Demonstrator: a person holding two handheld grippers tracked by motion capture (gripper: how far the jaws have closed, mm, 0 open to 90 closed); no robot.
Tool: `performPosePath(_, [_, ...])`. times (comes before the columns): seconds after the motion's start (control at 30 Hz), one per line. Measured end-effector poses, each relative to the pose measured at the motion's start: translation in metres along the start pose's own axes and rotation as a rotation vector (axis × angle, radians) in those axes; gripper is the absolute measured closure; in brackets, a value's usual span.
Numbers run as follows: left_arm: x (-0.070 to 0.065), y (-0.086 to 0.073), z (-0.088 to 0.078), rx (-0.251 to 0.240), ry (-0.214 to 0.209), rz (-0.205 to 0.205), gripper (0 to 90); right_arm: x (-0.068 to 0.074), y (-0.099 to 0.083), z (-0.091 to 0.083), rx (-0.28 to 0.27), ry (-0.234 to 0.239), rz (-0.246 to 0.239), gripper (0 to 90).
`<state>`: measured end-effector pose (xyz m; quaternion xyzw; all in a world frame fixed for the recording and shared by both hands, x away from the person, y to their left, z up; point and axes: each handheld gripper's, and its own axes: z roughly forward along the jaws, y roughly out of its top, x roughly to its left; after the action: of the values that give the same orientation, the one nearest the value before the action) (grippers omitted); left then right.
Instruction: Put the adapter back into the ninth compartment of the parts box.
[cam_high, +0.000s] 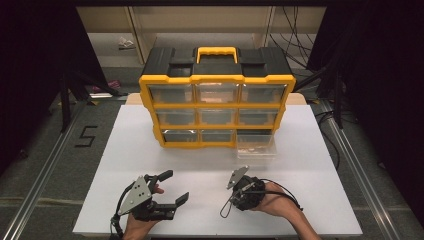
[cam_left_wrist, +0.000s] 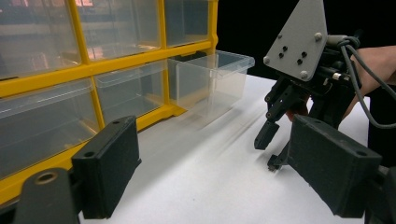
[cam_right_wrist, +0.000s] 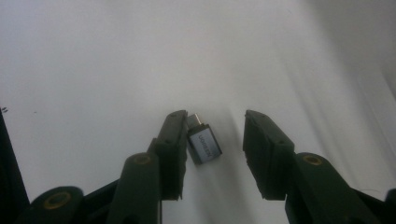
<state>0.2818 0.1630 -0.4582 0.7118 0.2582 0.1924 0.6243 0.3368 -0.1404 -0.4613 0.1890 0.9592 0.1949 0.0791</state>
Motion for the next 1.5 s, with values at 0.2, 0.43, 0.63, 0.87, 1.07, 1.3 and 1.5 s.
performPosePath(0.2, [0.000, 0.000, 0.000, 0.000, -0.004, 0.003, 16.5, -0.001, 0.001, 0.004, 0.017, 0.015, -0.007, 64.9])
performPosePath(0.43, [0.000, 0.000, 0.000, 0.002, -0.004, 0.005, 16.5, -0.001, 0.002, 0.005, 0.027, 0.043, 0.001, 73.4])
performPosePath(0.63, [-0.001, 0.000, 0.000, 0.001, -0.005, 0.006, 16.6, -0.001, 0.002, 0.004, 0.028, 0.052, -0.003, 75.9])
performPosePath(0.87, [-0.001, 0.000, 0.000, 0.000, -0.005, 0.006, 16.6, -0.001, 0.004, -0.007, -0.028, 0.020, 0.008, 76.2])
performPosePath(1.07, [-0.001, 0.000, 0.000, 0.000, -0.004, 0.006, 16.7, -0.003, 0.004, -0.017, -0.078, -0.014, 0.022, 76.3])
performPosePath(1.3, [-0.001, 0.000, 0.000, -0.001, -0.004, 0.007, 16.7, -0.006, 0.004, -0.030, -0.166, -0.052, 0.028, 76.4])
performPosePath(1.5, [-0.001, 0.000, 0.000, -0.003, -0.001, 0.008, 16.7, -0.007, 0.004, -0.043, -0.260, -0.089, 0.063, 76.4])
